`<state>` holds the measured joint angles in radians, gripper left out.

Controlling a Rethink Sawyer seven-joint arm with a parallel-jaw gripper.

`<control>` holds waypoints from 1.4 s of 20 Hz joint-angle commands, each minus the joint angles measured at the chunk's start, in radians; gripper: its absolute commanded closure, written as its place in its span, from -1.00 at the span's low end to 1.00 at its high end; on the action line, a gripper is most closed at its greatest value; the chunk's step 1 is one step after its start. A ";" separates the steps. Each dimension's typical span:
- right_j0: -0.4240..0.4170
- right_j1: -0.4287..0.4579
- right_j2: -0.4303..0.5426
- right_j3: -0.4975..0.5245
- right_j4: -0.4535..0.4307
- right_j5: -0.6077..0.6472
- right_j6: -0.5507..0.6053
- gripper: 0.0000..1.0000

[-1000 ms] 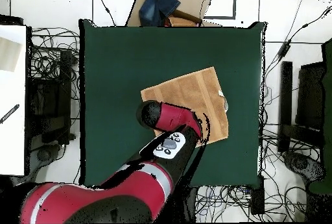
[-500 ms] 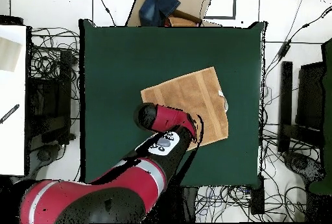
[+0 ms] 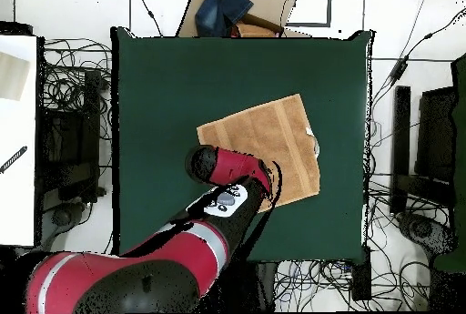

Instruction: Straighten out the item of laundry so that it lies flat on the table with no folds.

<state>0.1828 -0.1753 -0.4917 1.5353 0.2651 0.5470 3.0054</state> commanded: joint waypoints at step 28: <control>0.081 -0.080 0.067 0.014 0.114 0.232 0.191 -1.00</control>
<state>0.2703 -0.2682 -0.4914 1.5354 0.3189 0.7372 3.0054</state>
